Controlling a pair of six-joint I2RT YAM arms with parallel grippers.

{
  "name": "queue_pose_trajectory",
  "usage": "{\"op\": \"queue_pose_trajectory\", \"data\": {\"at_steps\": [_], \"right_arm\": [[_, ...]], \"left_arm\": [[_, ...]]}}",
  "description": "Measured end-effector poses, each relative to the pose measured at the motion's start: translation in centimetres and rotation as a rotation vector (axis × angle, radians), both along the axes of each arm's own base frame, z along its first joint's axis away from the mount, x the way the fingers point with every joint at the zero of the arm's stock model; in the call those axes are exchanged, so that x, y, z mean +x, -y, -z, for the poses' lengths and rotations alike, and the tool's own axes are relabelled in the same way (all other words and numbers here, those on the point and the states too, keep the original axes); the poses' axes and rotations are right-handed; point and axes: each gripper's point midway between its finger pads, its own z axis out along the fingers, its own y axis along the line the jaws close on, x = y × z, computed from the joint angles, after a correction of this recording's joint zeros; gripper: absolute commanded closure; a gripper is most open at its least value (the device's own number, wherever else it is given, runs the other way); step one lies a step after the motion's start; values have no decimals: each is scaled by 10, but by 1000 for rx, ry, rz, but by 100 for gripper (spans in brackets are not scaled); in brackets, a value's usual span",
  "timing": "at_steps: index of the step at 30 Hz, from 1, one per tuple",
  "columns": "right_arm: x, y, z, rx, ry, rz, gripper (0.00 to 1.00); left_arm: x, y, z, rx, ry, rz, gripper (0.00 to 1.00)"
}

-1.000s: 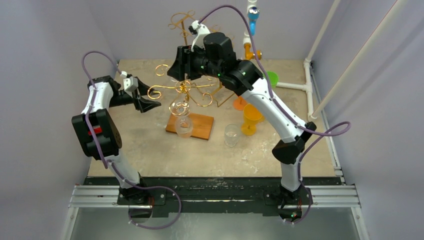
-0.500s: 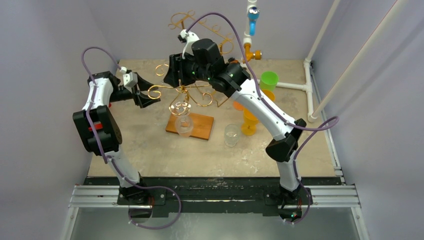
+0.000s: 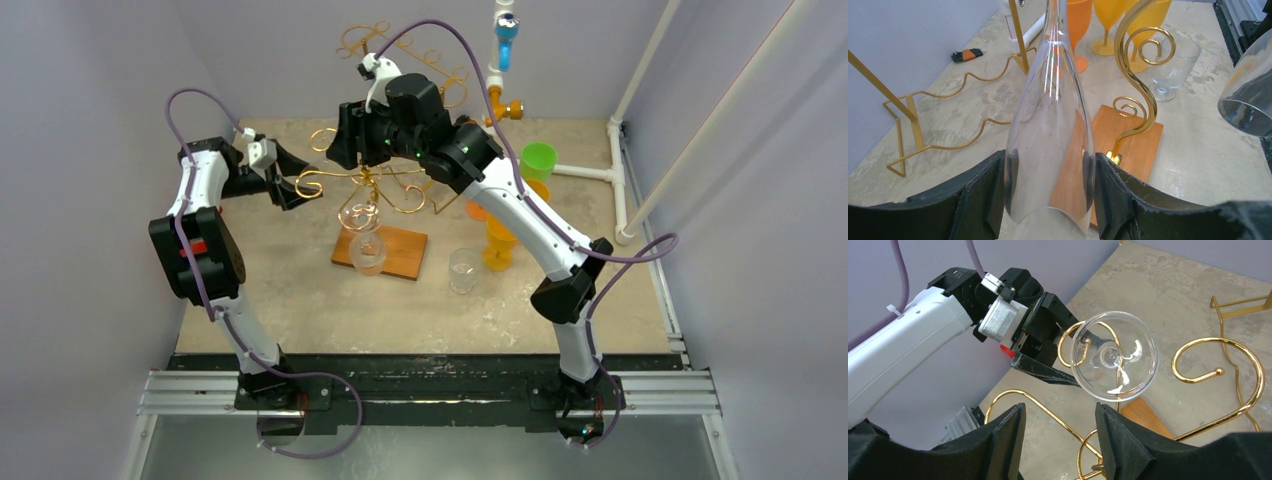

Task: Place the wine glass upside down on the wine glass rack
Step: Place the wine glass at the wine rack.

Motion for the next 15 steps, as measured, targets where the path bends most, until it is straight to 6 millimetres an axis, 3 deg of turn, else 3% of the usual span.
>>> {"op": "queue_pose_trajectory", "data": {"at_steps": [15], "right_arm": [[10,4,-4,13,14,36,37]], "left_arm": [[17,-18,-12,12,41,-34,100]]}}
